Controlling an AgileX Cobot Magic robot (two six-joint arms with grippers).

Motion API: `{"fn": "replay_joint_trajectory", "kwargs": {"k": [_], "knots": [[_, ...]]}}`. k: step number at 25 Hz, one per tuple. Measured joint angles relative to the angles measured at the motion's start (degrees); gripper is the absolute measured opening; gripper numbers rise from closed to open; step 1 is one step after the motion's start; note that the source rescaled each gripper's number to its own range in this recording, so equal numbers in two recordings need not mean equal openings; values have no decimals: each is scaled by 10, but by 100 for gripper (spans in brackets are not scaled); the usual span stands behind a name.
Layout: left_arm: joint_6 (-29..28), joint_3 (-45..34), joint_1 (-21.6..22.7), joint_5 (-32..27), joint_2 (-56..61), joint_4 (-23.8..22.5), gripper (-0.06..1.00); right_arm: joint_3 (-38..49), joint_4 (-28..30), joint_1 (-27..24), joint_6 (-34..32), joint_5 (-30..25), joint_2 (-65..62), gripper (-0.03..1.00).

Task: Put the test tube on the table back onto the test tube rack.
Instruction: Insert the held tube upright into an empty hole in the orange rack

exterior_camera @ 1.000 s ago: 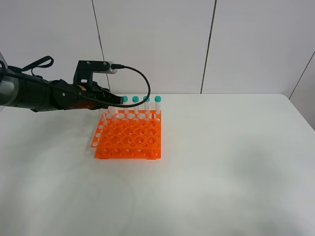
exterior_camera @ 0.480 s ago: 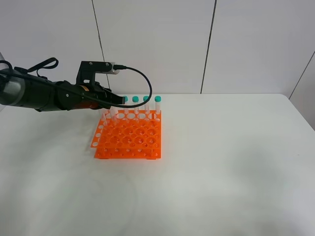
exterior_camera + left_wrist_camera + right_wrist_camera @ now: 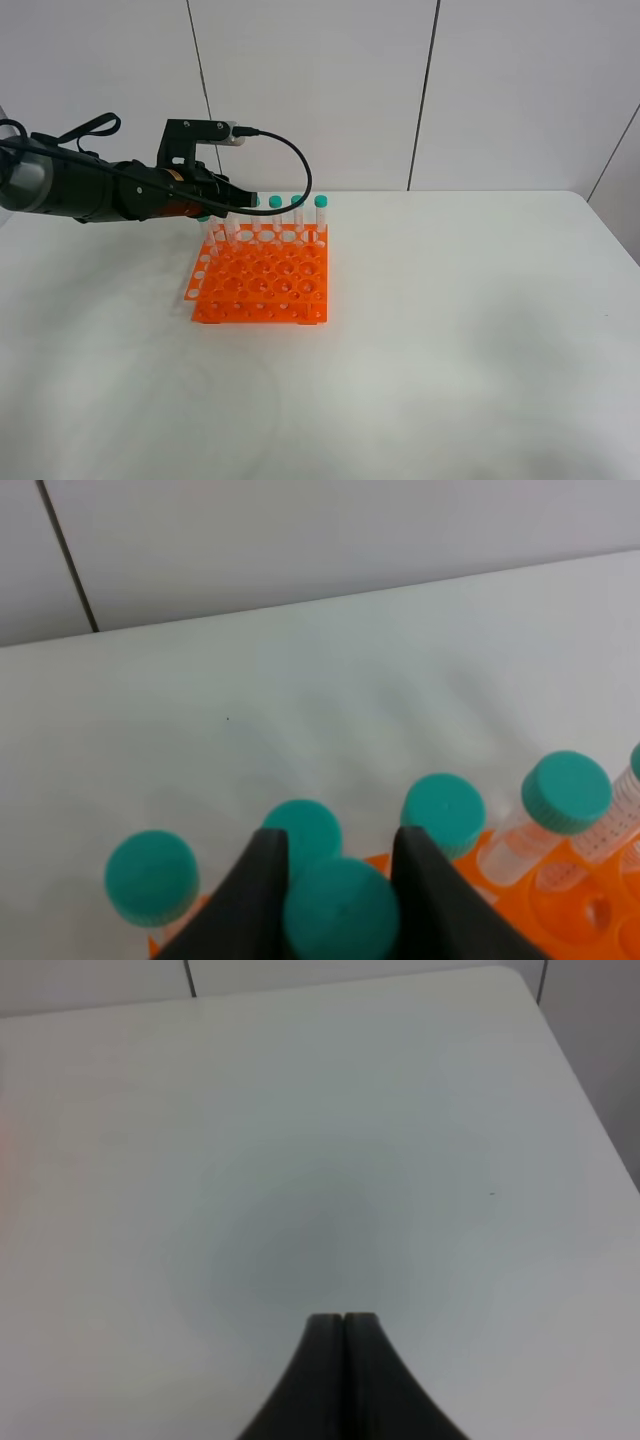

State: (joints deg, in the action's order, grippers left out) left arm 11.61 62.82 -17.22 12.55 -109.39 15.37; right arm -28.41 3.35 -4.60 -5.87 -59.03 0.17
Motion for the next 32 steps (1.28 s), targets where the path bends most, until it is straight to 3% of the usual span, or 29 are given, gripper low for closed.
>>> {"fn": "replay_joint_trajectory", "kwargs": {"k": [32], "knots": [[-17, -19, -12, 37, -20, 3, 0, 0, 0, 0, 0, 0, 0, 0]]}}
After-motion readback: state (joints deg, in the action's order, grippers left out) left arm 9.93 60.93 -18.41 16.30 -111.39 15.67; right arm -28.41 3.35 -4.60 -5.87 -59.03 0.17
